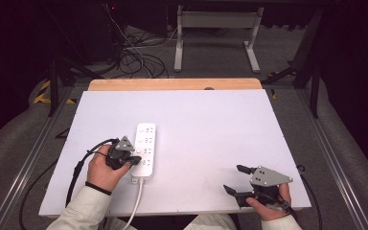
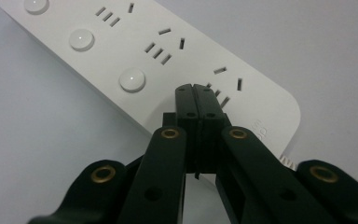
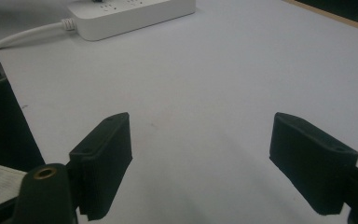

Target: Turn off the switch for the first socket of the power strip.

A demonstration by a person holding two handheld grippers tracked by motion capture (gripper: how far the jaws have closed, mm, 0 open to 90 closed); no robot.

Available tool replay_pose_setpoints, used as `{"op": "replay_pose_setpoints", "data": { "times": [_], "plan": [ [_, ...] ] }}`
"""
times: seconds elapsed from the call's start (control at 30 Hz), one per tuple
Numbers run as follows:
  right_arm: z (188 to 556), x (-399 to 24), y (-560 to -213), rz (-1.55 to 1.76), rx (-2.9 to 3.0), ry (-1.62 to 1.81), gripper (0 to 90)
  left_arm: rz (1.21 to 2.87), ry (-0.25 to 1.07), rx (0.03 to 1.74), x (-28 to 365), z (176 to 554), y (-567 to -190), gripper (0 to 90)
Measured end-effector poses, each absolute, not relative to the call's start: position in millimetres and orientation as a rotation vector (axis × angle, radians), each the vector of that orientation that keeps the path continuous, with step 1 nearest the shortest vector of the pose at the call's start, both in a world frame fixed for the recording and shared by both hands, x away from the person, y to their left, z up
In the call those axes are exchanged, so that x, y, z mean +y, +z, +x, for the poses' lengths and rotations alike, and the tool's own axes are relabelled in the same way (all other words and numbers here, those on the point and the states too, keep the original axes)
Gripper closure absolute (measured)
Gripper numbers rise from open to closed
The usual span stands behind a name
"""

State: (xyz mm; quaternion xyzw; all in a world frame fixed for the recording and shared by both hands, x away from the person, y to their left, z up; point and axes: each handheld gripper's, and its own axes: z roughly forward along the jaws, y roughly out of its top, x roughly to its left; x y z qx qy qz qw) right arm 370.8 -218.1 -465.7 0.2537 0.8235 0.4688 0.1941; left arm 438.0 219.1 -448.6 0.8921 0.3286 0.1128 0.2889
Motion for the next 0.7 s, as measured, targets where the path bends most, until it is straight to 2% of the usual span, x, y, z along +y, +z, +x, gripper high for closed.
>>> {"op": "replay_pose_setpoints", "data": {
  "times": [0.33,0.7],
  "plan": [
    [370.5,-217.7,-465.6,0.711,2.31,1.311,21.4,2.381,0.276,0.881,219.9,439.7,-449.6,90.0],
    [371.8,-219.7,-466.0,0.712,2.309,1.314,21.4,2.34,0.357,0.859,217.1,431.5,-441.1,90.0]
  ]
}}
